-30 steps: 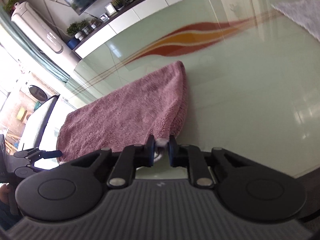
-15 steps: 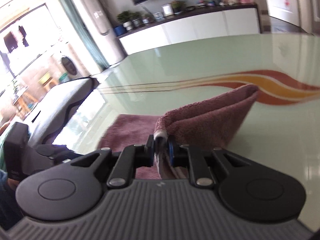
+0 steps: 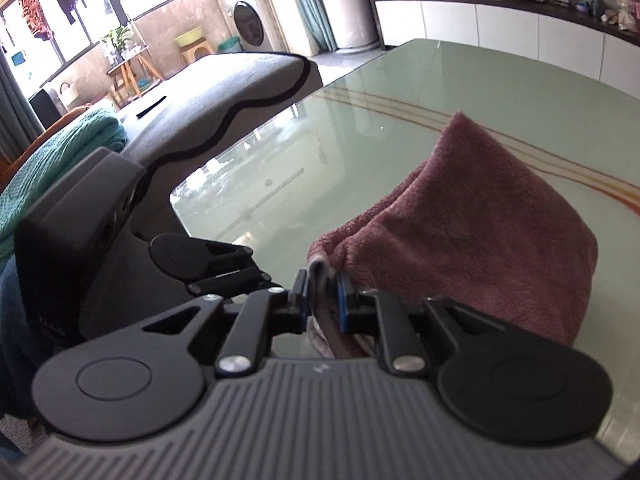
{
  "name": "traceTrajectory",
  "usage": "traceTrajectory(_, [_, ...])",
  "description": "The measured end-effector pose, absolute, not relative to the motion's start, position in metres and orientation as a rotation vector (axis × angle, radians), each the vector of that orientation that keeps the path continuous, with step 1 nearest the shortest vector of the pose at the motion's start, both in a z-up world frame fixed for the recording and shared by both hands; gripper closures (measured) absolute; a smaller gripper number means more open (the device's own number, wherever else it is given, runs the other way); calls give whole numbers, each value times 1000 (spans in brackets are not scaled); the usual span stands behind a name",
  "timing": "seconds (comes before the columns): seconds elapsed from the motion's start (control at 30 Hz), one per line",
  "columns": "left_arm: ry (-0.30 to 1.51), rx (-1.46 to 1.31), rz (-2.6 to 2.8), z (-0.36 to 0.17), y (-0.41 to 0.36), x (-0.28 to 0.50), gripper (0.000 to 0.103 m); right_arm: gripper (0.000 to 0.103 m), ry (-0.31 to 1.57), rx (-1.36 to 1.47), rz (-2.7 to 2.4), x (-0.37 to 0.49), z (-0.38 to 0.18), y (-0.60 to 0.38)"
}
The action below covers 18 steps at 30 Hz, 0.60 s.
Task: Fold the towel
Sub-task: 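Grasp the end of the towel strip with the right gripper and lift it, then fold the lifted end over onto the towel and open the right gripper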
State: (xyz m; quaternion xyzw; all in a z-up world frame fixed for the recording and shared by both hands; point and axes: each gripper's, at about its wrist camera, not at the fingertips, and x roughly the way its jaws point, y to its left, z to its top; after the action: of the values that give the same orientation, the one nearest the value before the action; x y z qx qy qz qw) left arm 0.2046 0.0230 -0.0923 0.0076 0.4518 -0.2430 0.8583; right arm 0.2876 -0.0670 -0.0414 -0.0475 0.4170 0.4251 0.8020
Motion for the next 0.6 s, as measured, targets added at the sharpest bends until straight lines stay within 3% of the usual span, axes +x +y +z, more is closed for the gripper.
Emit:
traceTrajectory(0.3, [946,1,-522,-94,25,205,12,87,998,-116,922,295,-59,-61])
traceTrajectory(0.37, [951,-4,-515,-93,27,205,12,81,1000,-110,931,294,-59,-63])
traceTrajectory(0.43, [953,-11,-497,-89,33,203,12,59,987,-100,943,291,-54,-67])
traceTrajectory(0.6, [929,7,-454,-70,41,196,12,57,889,-79,963,287,-25,-89])
